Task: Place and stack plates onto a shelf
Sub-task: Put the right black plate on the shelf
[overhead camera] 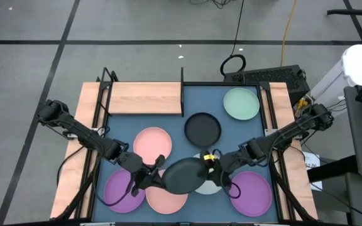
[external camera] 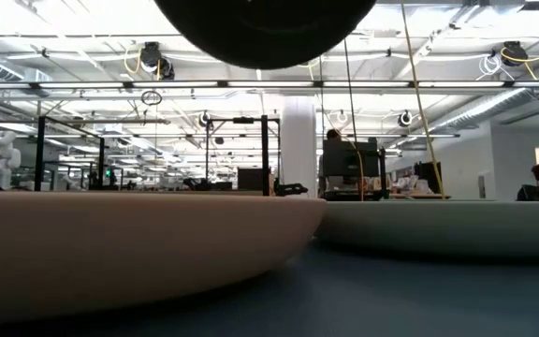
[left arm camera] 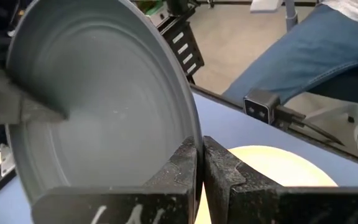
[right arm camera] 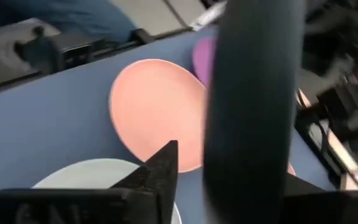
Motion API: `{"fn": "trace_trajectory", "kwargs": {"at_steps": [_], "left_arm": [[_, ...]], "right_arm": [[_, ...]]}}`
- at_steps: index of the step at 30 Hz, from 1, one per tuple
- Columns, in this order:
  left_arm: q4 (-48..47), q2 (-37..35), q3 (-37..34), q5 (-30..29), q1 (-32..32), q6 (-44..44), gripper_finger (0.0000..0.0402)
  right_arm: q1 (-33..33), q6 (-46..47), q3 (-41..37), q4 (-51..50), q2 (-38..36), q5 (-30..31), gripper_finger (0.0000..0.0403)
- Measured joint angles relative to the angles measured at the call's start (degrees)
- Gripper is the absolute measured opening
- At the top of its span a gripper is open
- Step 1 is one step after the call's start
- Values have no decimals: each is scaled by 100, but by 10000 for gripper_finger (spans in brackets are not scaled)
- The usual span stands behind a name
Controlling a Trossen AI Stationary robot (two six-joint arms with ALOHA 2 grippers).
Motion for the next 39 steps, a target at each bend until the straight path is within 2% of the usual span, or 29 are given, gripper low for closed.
{"fn": "trace_trajectory", "kwargs": {"at_steps": [9, 17, 20, 24, 33, 39], "left_arm": [[-77, -2, 0, 116, 0, -144, 12], [-253, -7, 0, -140, 37, -131, 12], [-366, -12, 3, -192, 85, -148, 11], [-465, -20, 11, -407, 118, -81, 11], [-1069, -202, 0, -626, 113, -153, 11], [-1584, -488, 4, -1150, 125, -452, 11]], "right_arm": [[7, 582, -7, 167, 4, 841, 189], [7, 1573, -9, 79, -38, 1055, 242], [22, 1839, -14, -7, -128, 1502, 254], [24, 2297, -16, -326, -347, 1901, 267], [55, 3787, -16, -1622, -910, 1943, 273], [52, 4565, -16, -2213, -1264, 1940, 266]]}}
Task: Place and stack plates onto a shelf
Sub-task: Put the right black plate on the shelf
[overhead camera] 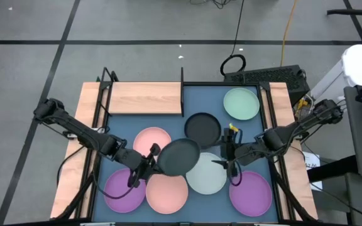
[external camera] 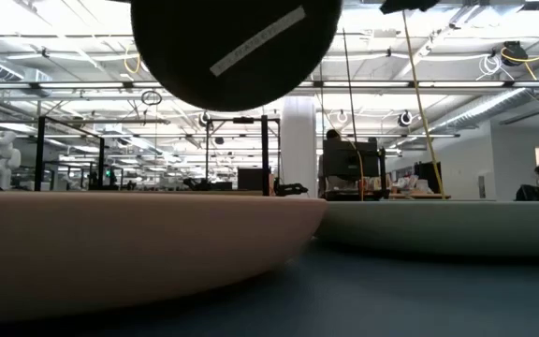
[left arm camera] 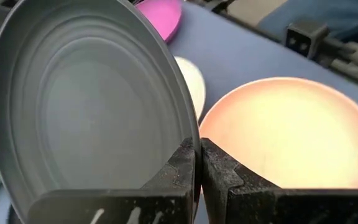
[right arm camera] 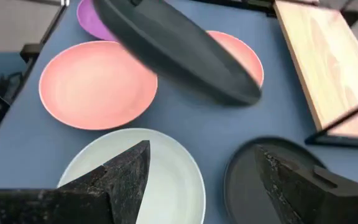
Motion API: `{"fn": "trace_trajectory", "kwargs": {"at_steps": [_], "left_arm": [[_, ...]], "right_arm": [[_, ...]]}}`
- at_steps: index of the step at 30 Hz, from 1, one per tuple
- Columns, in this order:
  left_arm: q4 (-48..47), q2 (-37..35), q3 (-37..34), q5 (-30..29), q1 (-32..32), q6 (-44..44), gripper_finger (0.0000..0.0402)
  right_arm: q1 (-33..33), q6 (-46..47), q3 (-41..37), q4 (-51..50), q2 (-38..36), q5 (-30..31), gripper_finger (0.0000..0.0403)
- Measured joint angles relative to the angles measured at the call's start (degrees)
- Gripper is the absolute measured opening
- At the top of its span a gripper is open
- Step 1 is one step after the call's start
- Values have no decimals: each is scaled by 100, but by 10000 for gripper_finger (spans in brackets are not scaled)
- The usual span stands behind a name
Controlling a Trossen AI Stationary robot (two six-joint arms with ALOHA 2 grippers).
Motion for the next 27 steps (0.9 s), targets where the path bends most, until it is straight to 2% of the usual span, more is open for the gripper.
{"fn": "trace_trajectory", "kwargs": {"at_steps": [4, 11, 16, 27], "left_arm": [[-357, -204, 0, -375, -2, -124, 11], [-1411, -373, 0, -1345, 50, -666, 11], [-2123, -365, -4, -1615, 161, -1132, 11], [-3462, -362, -4, -2093, 593, -2459, 11]], "right_arm": [[0, 374, 4, -263, -225, -4, 266], [0, 509, 4, -330, -460, 39, 266], [-2, 702, 4, -428, -460, 140, 265], [-2, 509, 4, -345, -430, 140, 265]]}}
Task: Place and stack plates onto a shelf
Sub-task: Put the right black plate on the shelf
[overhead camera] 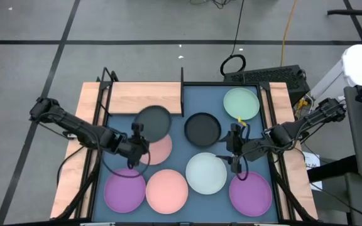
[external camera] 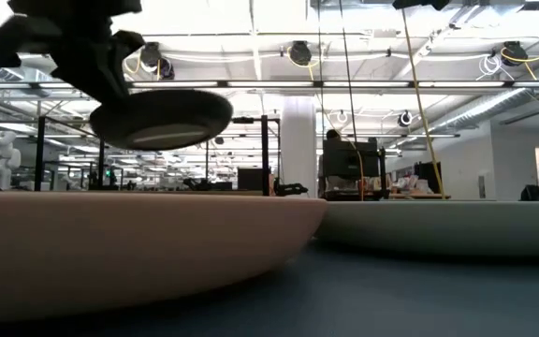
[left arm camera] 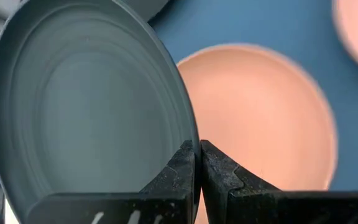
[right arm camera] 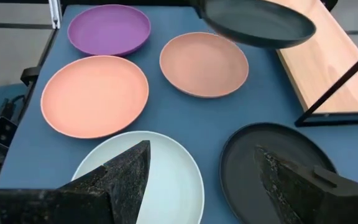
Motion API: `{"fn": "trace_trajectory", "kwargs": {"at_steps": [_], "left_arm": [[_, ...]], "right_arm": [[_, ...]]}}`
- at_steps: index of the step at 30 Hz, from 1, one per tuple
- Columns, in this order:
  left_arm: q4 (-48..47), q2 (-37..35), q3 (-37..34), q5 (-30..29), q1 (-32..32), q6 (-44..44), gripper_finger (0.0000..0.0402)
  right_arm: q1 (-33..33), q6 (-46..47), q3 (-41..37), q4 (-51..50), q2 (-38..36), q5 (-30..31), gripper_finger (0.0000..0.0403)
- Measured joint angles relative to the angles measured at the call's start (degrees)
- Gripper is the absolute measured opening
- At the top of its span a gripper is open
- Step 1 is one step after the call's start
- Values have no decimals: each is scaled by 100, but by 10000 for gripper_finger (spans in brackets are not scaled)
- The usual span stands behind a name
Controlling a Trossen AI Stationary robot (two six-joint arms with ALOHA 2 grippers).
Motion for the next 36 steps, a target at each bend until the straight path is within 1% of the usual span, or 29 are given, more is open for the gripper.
{"fn": "trace_trajectory", "kwargs": {"at_steps": [4, 7, 11, 15, 23, 25, 27, 30, 36], "left_arm": [[-463, 0, -1, -436, 158, -435, 15], [-618, 0, -100, -688, 300, -632, 20], [-551, 1, -195, -703, 581, -616, 23], [-551, 0, -195, -724, 1010, -606, 25], [-552, 0, -195, -950, 2305, -630, 27], [-553, 0, -195, -1103, 2600, -689, 27], [-557, 0, -195, -1128, 2838, -749, 27], [-560, 0, -195, -1112, 3001, -785, 27], [-517, 7, -243, -1101, 3106, -830, 28]], "right_arm": [[0, -136, 0, 74, 0, 0, 265], [0, -135, 0, 115, 0, 0, 265], [0, -173, 0, 134, 0, -1, 265], [0, -173, 0, 134, 0, 0, 265], [0, -143, 0, 134, 0, -2, 265], [0, -137, 0, 134, 0, -2, 265], [0, -134, 0, 134, 0, -2, 265], [0, -145, 0, 133, 0, -3, 265], [0, -139, 0, 132, 0, -4, 265]]}}
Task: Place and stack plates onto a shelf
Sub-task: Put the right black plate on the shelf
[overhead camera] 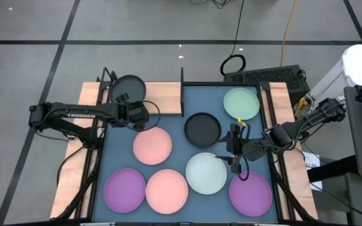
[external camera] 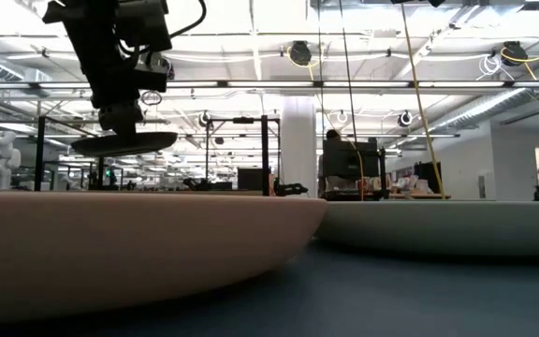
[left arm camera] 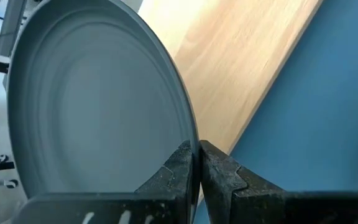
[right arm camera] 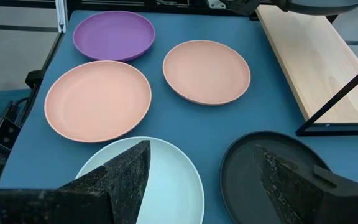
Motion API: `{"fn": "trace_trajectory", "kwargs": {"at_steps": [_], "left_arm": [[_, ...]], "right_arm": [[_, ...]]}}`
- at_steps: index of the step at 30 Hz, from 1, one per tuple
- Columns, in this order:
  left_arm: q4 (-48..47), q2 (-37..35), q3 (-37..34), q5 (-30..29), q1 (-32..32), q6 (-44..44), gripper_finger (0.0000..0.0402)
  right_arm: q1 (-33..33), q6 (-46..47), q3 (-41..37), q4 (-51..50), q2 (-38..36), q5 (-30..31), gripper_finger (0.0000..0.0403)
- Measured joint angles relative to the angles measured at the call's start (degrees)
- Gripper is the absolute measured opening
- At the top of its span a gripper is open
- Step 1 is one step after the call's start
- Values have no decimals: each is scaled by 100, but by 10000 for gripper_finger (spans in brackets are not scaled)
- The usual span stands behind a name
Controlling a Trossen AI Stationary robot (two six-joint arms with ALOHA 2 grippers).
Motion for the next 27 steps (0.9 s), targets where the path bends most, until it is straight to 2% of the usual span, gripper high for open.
{"fn": "trace_trajectory", "kwargs": {"at_steps": [7, 10, 27], "left_arm": [[15, 1, 0, 13, 191, -8, 28], [91, 23, -26, 271, 251, 43, 28], [290, 669, -142, 384, 777, 184, 28]], "right_arm": [[0, 7, 0, 2, 0, 0, 265], [0, 7, 0, 2, 0, 0, 265], [0, 9, 0, 0, 2, -20, 265]]}}
